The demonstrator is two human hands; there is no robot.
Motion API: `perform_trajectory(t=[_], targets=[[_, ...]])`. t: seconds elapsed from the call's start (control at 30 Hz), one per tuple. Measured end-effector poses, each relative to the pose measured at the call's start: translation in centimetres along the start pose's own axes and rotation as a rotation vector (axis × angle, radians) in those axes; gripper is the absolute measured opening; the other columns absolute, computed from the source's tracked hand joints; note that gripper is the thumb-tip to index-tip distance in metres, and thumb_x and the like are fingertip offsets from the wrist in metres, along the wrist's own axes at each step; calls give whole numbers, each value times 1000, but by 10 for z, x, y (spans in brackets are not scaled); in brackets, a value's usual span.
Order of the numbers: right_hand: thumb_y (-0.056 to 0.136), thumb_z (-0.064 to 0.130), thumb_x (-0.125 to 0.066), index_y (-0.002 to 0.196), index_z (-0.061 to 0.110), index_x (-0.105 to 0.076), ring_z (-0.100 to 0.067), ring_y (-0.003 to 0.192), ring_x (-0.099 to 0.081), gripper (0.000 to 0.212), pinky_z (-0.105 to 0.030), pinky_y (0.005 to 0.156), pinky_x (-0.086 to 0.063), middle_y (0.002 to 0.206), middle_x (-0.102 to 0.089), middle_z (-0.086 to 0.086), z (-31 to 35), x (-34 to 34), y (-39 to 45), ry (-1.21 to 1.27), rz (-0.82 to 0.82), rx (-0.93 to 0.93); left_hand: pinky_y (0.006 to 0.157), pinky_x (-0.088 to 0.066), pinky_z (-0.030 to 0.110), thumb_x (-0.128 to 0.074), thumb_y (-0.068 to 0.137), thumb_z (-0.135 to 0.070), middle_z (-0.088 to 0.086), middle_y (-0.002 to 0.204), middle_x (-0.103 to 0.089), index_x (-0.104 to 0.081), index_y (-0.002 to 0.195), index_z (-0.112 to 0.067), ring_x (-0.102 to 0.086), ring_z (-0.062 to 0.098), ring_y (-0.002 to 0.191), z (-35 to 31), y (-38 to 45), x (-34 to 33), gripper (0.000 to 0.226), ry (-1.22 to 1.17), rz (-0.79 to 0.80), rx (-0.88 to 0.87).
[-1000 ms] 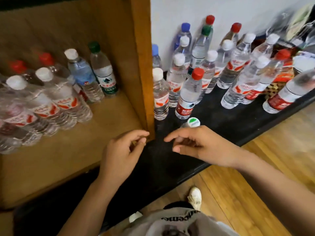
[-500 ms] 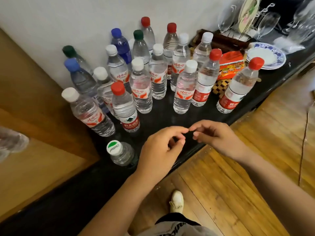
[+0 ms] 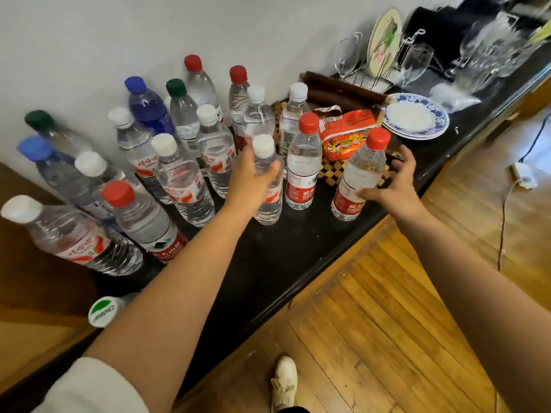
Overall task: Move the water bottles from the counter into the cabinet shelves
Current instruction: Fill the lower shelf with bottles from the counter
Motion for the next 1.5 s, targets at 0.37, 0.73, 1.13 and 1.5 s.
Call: perform_trajectory(t=[0.37,0.73,1.13,1.5], targets=[[78,15,-71,119,22,-50,-17,113,-52,47,-41,100,-42,120,-57,2,-4,-31,-4,2,286,162,101,-30,26,-53,92,-18,3,136,-43,-31,136,-13,-40,15,127,4,-18,1,49,168,158,-15],[54,40,-81,103,39,-59,-9,107,-56,54,-38,94,-46,110,-61,8,-6,-81,-55,-78,397,189,99,-34,27,-56,90,-24,-7,123,-49,-35,133,-19,-45,10,119,17,-92,29,49,172,193,19],[60,16,-85,122,36,-22,24,101,-44,90,3,77,-37,108,-45,30,-24,-146,-113,-193,536,301,108,-38,40,-79,69,-16,-4,136,-43,-27,118,-58,-44,11,126,42,-123,34,83,-66,152,62],[64,4,-80,118,36,-37,17,110,-48,75,-2,84,-40,115,-51,19,-11,-132,-147,-35,484,326,103,-41,48,-73,76,-22,-8,136,-43,-24,128,-51,-45,14,126,34,-156,39,76,-11,125,66]])
Point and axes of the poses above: each hand's wrist, its own y-axis towards the middle knuckle, its own x-axis out of the back of the hand, z = x × y, the point moved 10 cm from there along y, towards the middle knuckle
